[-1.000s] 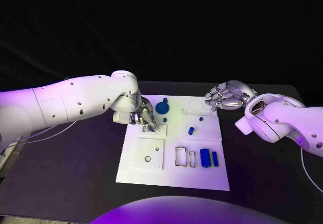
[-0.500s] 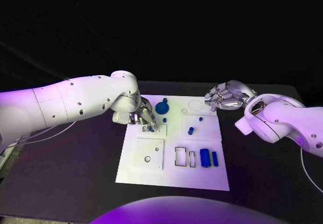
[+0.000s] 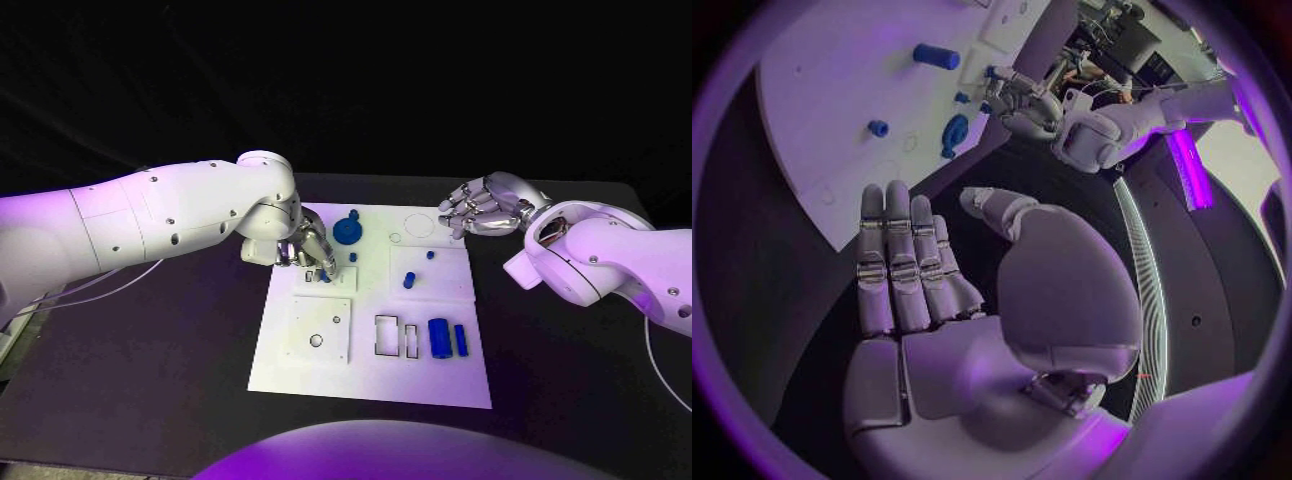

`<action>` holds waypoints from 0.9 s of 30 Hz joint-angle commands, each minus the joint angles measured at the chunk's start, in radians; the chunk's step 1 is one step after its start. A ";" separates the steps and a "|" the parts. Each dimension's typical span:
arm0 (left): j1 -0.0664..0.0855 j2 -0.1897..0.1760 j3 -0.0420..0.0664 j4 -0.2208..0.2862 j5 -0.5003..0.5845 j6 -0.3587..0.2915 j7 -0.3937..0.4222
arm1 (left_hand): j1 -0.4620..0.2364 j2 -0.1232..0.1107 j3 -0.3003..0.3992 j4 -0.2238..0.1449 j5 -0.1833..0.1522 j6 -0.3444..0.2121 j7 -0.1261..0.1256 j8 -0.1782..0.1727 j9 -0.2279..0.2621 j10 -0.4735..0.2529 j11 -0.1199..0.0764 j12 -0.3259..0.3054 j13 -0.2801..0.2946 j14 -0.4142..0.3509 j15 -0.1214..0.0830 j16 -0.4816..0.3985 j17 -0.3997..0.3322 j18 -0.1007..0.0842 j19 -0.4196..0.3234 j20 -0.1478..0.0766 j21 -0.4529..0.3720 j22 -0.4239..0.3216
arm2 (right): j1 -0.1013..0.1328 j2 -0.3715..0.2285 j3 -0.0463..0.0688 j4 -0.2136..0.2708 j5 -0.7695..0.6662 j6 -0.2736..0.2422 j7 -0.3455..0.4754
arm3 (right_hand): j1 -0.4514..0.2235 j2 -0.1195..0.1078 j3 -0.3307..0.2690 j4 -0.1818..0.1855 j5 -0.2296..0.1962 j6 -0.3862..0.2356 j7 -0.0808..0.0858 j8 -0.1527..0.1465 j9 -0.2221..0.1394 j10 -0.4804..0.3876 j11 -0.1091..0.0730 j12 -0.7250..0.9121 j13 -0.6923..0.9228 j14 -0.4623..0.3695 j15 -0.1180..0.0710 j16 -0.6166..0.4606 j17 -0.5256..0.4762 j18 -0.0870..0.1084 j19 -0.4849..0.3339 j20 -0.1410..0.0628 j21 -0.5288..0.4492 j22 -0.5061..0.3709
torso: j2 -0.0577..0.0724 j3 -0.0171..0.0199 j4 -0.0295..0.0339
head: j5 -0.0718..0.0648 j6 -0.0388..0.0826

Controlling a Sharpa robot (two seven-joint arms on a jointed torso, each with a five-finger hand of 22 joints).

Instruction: Assemble the parts on the task board

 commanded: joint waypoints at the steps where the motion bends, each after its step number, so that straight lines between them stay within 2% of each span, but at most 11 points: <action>1: -0.001 0.003 0.000 0.001 0.011 0.009 -0.003 | -0.007 0.005 -0.009 0.006 -0.006 0.004 -0.003 -0.004 -0.001 -0.003 -0.006 -0.004 0.000 0.104 0.002 0.004 0.263 -0.004 0.029 0.000 -0.004 0.214 | 0.000 0.000 0.000 0.002 -0.002 0.015 0.001 | -0.011 0.000 -0.003 -0.003 0.003 -0.004 0.016 0.003 -0.001 -0.001 0.006 -0.006 -0.001 -0.002 0.002 -0.006 -0.002 0.004 0.002 0.007 -0.005 -0.001 | 0.000 0.0001 0.0003 | 0.000 -0.001; 6: -0.001 0.003 0.000 0.002 0.018 0.015 -0.003 | 0.004 0.015 -0.003 0.001 -0.005 0.004 -0.006 -0.005 -0.002 -0.002 -0.009 -0.003 0.002 0.104 0.001 0.004 0.263 -0.004 0.030 0.000 -0.003 0.215 | 0.000 0.000 0.000 0.002 -0.002 0.014 0.000 | -0.011 0.000 -0.004 -0.003 0.003 -0.005 0.016 0.003 -0.002 -0.001 0.006 -0.006 -0.002 -0.002 0.003 -0.007 -0.002 0.004 0.001 0.008 -0.006 -0.002 | 0.000 0.0003 0.0001 | 0.000 -0.003; 17: -0.001 0.001 0.000 0.010 0.011 0.035 -0.003 | 0.008 0.013 -0.002 -0.003 -0.003 0.003 -0.006 -0.006 -0.002 -0.002 -0.009 -0.003 0.002 0.104 0.001 0.004 0.263 -0.004 0.030 -0.001 -0.004 0.215 | 0.000 0.000 0.000 0.002 -0.002 0.017 0.000 | -0.011 0.000 -0.004 -0.003 0.003 -0.005 0.016 0.003 -0.002 -0.001 0.006 -0.006 -0.002 -0.002 0.003 -0.007 -0.002 0.004 0.001 0.008 -0.006 -0.002 | 0.000 0.0003 0.0001 | 0.001 -0.003; 27: -0.001 0.000 0.000 0.011 0.012 0.037 -0.003 | 0.005 0.025 0.000 0.006 -0.001 0.007 -0.005 -0.008 -0.003 -0.002 -0.008 -0.003 0.002 0.104 0.001 0.004 0.263 -0.004 0.030 -0.001 -0.005 0.215 | 0.000 0.000 0.000 0.001 -0.003 0.018 -0.001 | -0.010 0.001 -0.004 -0.003 0.003 -0.005 0.016 0.004 -0.002 -0.002 0.006 -0.006 -0.003 -0.002 0.003 -0.008 -0.002 0.004 0.001 0.008 -0.007 -0.004 | 0.000 0.0003 -0.0002 | 0.001 -0.002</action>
